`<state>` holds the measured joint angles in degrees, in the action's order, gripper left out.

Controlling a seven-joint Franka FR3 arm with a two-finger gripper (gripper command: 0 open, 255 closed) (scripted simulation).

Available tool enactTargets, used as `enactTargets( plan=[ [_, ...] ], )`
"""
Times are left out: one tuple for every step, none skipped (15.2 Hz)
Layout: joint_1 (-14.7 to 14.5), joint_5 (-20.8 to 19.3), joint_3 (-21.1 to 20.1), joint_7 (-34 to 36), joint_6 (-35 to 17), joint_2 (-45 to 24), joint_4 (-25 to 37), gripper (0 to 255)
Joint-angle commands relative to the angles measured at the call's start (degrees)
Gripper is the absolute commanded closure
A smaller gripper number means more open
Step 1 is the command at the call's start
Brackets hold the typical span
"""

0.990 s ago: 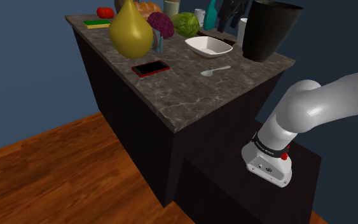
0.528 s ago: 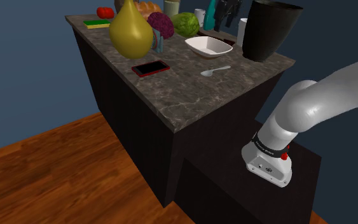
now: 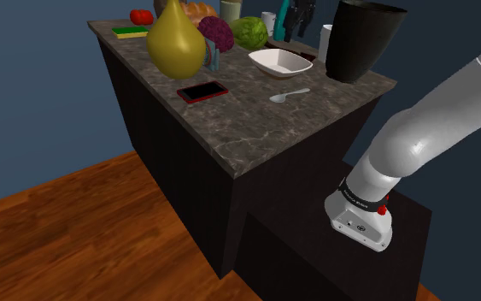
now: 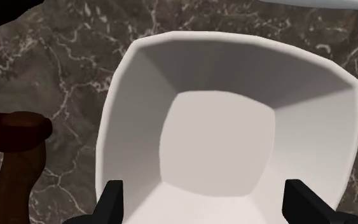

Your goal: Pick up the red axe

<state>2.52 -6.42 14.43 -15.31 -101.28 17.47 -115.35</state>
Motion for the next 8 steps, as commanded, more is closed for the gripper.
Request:
enactTargets(
  plan=[
    [0.4, 0.4, 1.6, -2.4, -0.2, -4.3, 3.6, 0],
    [0.6, 0.8, 2.3, -3.6, -0.3, -6.5, 5.3, 0],
    [0.9, 1.1, 3.0, -4.8, -0.3, -8.7, 7.1, 0],
    [1.2, 1.6, 3.7, -5.9, -0.4, -10.9, 9.0, 0],
    [1.6, 2.1, 4.3, -7.1, -0.3, -13.2, 11.0, 0],
    [2.0, 2.7, 4.9, -8.3, -0.2, -15.5, 13.1, 0],
    [2.4, 3.3, 5.5, -9.5, 0.0, -17.8, 15.3, 0],
    [2.9, 3.9, 6.0, -10.7, 0.3, -20.2, 17.5, 0]
  ],
)
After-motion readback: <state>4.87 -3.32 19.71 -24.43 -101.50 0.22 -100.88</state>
